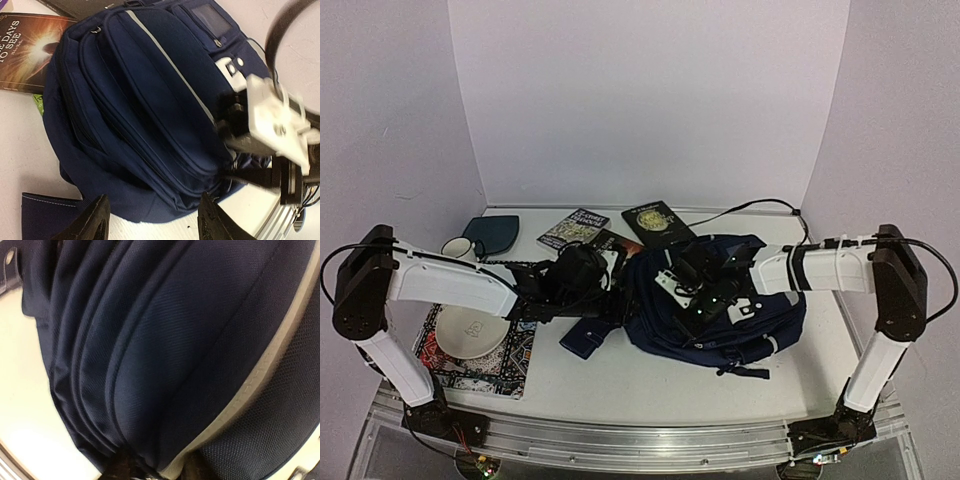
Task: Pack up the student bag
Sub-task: Hold the student bag at the center of the board.
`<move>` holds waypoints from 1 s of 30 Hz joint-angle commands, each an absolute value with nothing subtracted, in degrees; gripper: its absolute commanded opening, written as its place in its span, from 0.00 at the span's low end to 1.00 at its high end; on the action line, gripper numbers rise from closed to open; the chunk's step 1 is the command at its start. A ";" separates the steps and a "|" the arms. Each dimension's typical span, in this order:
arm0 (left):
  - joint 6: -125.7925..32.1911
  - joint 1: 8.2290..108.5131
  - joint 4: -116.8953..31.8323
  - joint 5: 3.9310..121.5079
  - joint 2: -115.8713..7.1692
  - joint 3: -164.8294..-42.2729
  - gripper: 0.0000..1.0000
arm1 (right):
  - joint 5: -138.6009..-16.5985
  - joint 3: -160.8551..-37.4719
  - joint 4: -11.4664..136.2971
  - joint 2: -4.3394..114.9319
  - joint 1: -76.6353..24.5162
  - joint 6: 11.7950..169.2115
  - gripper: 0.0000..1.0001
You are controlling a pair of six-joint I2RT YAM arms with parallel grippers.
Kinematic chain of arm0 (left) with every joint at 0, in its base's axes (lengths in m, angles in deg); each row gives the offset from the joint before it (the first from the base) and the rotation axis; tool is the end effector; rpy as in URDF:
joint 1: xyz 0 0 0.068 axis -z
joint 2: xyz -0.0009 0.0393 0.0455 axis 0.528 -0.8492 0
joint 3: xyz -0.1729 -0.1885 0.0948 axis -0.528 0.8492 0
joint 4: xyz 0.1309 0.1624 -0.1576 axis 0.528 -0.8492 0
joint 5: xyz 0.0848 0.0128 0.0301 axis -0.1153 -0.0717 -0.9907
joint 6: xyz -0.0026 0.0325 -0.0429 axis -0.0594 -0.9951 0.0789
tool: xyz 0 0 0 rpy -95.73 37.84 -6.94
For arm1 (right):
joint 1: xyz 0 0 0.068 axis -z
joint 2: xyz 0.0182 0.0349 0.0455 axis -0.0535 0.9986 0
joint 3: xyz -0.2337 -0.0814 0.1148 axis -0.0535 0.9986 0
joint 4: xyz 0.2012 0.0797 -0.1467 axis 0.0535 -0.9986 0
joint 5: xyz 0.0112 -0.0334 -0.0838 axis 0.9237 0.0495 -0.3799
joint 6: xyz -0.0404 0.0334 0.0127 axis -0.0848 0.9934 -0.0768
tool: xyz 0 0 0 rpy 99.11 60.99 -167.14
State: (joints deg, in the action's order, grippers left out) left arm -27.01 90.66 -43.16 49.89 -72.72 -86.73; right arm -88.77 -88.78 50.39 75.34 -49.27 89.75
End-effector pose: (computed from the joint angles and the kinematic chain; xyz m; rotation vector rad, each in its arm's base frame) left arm 0.1859 -0.3013 0.2059 0.5063 2.2713 -0.7568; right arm 0.2322 0.2973 0.1955 -0.9376 2.2667 0.3873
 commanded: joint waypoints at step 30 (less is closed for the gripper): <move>-21.47 103.43 -35.61 35.00 -83.33 -95.55 0.58 | -84.32 -102.71 53.56 76.75 -44.00 113.91 0.00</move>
State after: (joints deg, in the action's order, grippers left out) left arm -31.12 103.55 -37.61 38.13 -81.73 -91.73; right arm -82.80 -98.57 49.31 76.89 -45.03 106.77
